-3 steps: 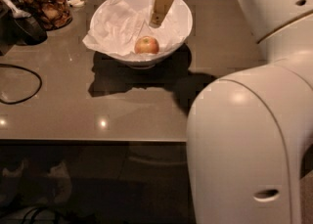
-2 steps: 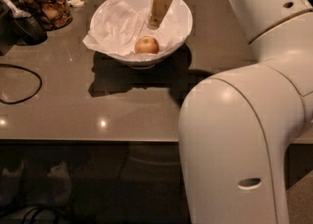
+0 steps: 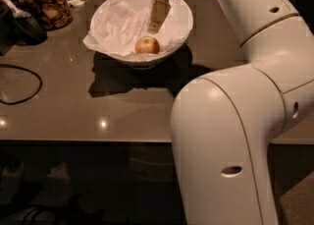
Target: Pick apple from white bowl
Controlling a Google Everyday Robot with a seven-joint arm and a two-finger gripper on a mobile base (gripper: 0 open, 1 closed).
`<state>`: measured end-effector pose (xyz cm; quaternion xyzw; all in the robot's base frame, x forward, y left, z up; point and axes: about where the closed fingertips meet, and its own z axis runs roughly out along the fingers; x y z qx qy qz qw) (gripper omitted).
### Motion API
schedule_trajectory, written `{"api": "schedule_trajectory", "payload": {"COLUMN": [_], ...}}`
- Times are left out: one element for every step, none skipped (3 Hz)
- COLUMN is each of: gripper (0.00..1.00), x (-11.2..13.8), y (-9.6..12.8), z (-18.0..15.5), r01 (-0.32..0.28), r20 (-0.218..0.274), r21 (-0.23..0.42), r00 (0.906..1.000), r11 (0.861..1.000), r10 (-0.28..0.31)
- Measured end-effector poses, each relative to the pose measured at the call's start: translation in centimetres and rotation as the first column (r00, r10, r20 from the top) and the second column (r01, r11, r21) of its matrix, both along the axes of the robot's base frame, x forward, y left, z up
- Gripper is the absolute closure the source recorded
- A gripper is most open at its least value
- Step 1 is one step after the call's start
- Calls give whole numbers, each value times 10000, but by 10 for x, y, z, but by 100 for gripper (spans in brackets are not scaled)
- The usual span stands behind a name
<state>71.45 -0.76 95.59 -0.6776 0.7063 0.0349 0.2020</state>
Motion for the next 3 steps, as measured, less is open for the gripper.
{"api": "schedule_trajectory", "payload": {"gripper": [38,36,35], "x": [2,2,0], "y": [1,2,2], "z": [-16,-29,-39], "r01": [28,13,-16], "r20": [-332,-631,-901], "r21": [50,104,176], "r00": [9994,9980,9959], "r11": [10000,9999,9998], "r10": [-27,-7,31]}}
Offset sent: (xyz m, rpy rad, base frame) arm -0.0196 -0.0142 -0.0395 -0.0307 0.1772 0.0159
